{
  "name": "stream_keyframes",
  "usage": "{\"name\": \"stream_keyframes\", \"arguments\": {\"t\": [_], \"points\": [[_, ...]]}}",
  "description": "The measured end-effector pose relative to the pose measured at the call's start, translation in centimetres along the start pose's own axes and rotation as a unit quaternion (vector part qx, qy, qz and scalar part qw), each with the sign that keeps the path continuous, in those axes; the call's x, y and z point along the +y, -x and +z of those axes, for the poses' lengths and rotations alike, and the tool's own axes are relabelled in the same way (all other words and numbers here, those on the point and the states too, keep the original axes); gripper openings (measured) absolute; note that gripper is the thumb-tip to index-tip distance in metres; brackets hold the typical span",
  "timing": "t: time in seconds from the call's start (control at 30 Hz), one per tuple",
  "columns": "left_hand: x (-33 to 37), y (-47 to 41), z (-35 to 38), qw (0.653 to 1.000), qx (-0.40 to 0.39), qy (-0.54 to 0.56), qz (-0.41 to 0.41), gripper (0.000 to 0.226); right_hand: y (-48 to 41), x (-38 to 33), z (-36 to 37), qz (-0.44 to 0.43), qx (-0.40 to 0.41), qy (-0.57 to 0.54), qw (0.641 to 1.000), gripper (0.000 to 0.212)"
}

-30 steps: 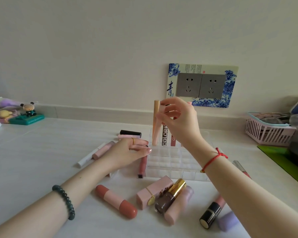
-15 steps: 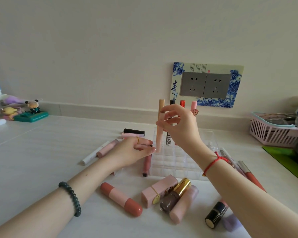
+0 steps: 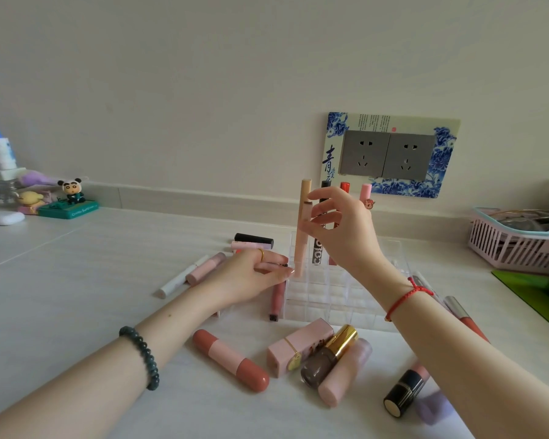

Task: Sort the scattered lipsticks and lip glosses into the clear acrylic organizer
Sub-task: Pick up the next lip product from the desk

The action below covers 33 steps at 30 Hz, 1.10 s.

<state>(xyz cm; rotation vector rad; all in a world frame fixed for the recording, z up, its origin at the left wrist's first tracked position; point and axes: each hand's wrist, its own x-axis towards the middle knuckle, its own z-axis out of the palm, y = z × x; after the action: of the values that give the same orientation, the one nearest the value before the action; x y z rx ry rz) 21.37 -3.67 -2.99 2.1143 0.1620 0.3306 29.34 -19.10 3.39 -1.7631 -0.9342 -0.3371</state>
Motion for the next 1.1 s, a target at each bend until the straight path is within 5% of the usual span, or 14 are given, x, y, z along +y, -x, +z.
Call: {"name": "stream_keyframes", "arguments": {"t": [0.2, 0.63, 0.8, 1.0, 1.1], "points": [[0.0, 0.1, 0.1, 1.000, -0.004, 0.006, 0.006, 0.015, 0.0, 0.0, -0.1, 0.000, -0.010, 0.000, 1.000, 0.033], [0.4, 1.1, 0.2, 0.998, 0.034, -0.051, 0.032, 0.033, -0.1, -1.0, -1.2, -0.012, 0.029, 0.020, 0.999, 0.038], [2.9, 1.6, -2.0, 0.991, 0.113, 0.046, 0.056, 0.013, -0.4, -3.2, -2.6, -0.037, 0.063, -0.016, 0.997, 0.037], [3.6, 3.5, -6.2, 0.981, 0.172, 0.047, 0.079, 0.013, 0.5, -5.5, -1.6, -0.066, 0.003, -0.032, 0.997, 0.034], [1.9, 4.8, -6.9, 0.983, 0.163, -0.055, 0.065, 0.025, 1.2, -6.0, -0.3, -0.079, -0.067, -0.015, 0.994, 0.034]]}}
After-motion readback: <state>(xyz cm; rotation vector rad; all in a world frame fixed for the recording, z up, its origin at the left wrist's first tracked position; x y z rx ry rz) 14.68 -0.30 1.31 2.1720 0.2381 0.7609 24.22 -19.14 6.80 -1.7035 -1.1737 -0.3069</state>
